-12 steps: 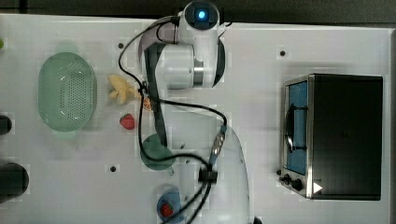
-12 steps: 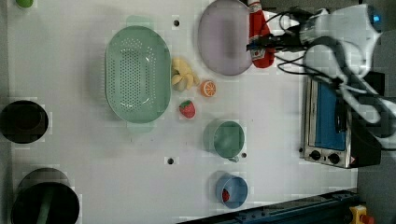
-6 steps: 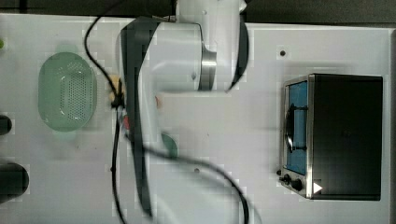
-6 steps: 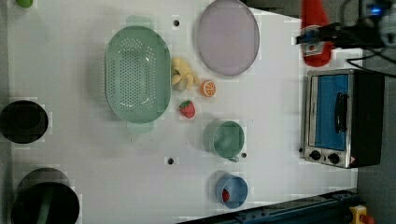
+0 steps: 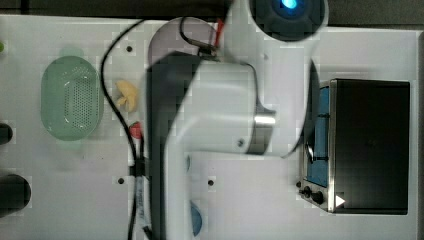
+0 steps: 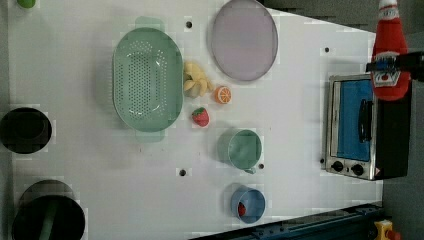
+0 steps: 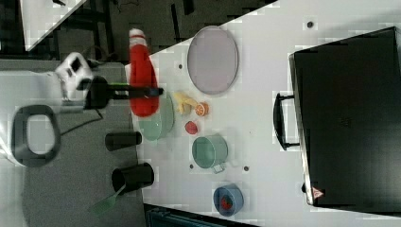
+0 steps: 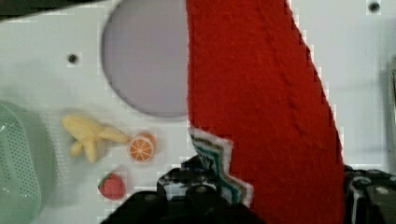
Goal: Pick ketchup from plate and place it on table.
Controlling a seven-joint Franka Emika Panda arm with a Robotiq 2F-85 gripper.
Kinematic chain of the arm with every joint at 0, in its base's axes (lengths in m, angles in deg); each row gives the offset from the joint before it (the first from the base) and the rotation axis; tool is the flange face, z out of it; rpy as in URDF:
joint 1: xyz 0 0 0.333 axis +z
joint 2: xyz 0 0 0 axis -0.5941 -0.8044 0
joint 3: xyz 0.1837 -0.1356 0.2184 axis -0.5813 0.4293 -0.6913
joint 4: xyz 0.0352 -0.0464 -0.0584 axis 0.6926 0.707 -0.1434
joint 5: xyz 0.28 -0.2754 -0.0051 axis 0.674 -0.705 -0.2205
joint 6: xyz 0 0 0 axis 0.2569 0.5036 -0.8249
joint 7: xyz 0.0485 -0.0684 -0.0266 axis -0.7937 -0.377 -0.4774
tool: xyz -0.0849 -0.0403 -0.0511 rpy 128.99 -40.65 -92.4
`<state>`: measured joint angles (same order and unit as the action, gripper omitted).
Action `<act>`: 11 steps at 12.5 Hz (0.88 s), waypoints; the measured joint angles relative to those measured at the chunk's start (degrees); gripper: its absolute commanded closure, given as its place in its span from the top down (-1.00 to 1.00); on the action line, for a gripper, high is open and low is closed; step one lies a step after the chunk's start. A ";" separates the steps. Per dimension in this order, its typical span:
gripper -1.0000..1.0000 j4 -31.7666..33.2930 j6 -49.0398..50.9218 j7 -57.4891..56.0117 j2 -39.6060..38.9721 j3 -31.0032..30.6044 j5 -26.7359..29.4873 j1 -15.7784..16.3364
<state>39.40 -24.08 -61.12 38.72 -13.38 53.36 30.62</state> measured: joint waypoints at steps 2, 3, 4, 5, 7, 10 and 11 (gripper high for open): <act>0.19 6.49 -0.32 0.39 1.25 0.77 0.15 -0.89; 0.19 9.96 -0.85 0.45 1.27 1.17 -0.03 -1.25; 0.19 13.48 -1.86 0.50 1.14 1.91 -0.34 -1.25; 0.19 17.12 -4.06 0.50 0.91 2.13 -0.36 -1.61; 0.19 24.40 -10.56 0.48 0.67 2.27 0.18 -2.08; 0.19 30.21 -17.58 0.50 -0.96 1.97 -0.08 -2.06; 0.19 31.00 -20.32 0.50 -1.88 1.59 -0.21 -2.10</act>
<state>70.40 -44.41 -60.61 36.83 -11.79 53.15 28.52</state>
